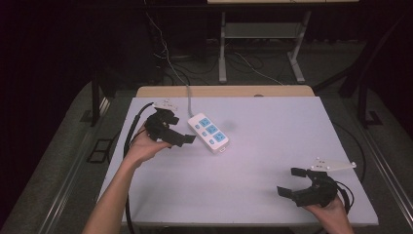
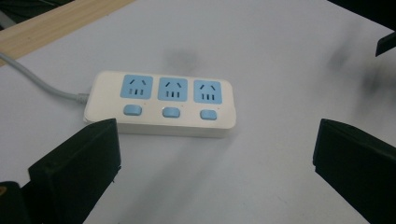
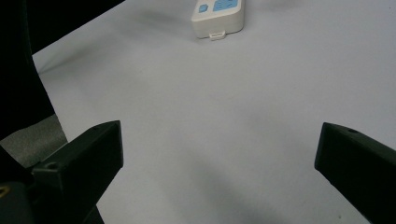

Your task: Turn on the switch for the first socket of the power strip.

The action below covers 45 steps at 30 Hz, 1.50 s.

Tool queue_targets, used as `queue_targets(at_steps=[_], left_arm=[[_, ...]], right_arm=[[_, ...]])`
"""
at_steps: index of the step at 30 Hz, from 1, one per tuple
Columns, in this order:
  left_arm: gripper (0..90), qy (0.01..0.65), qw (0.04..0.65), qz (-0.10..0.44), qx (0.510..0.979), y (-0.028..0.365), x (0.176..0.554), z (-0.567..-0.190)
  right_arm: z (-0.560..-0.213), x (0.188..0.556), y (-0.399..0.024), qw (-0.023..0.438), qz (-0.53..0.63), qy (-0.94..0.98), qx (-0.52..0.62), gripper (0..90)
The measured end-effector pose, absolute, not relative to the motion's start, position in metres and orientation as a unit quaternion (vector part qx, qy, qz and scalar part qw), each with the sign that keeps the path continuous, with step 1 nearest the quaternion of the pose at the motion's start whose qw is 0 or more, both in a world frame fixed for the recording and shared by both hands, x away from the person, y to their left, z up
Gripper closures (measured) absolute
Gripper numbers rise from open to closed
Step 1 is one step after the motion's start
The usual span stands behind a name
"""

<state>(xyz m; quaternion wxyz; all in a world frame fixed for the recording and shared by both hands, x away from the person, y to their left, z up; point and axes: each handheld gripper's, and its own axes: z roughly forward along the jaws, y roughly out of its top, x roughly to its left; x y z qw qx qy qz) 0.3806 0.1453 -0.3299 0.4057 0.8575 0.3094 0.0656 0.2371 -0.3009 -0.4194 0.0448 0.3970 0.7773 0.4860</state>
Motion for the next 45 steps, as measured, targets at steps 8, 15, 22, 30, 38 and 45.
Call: queue_targets(at_steps=[8, 15, 22, 30, 38, 45], left_arm=[[0.0, 0.310, 0.391, 0.068, 0.864, 0.144, 0.395, -0.324], [1.0, 0.306, 0.371, 0.067, 0.874, 0.139, 0.408, -0.318], [3.5, 0.304, 0.358, 0.065, 0.881, 0.133, 0.422, -0.315], [12.2, 0.304, 0.352, 0.071, 0.883, 0.129, 0.437, -0.315], [24.8, 0.309, 0.356, 0.075, 0.879, 0.129, 0.451, -0.316], [41.9, 0.316, 0.358, 0.081, 0.875, 0.128, 0.460, -0.323]], right_arm=[[-0.419, 0.237, -0.302, 0.046, 0.486, 0.777, 0.398, 0.7], [-0.419, 0.237, -0.303, 0.047, 0.487, 0.776, 0.398, 0.7], [-0.419, 0.237, -0.304, 0.047, 0.487, 0.776, 0.398, 0.7], [-0.419, 0.237, -0.304, 0.047, 0.487, 0.776, 0.397, 0.7], [-0.419, 0.236, -0.305, 0.047, 0.487, 0.776, 0.397, 0.7], [-0.419, 0.236, -0.304, 0.047, 0.487, 0.777, 0.397, 0.7]])
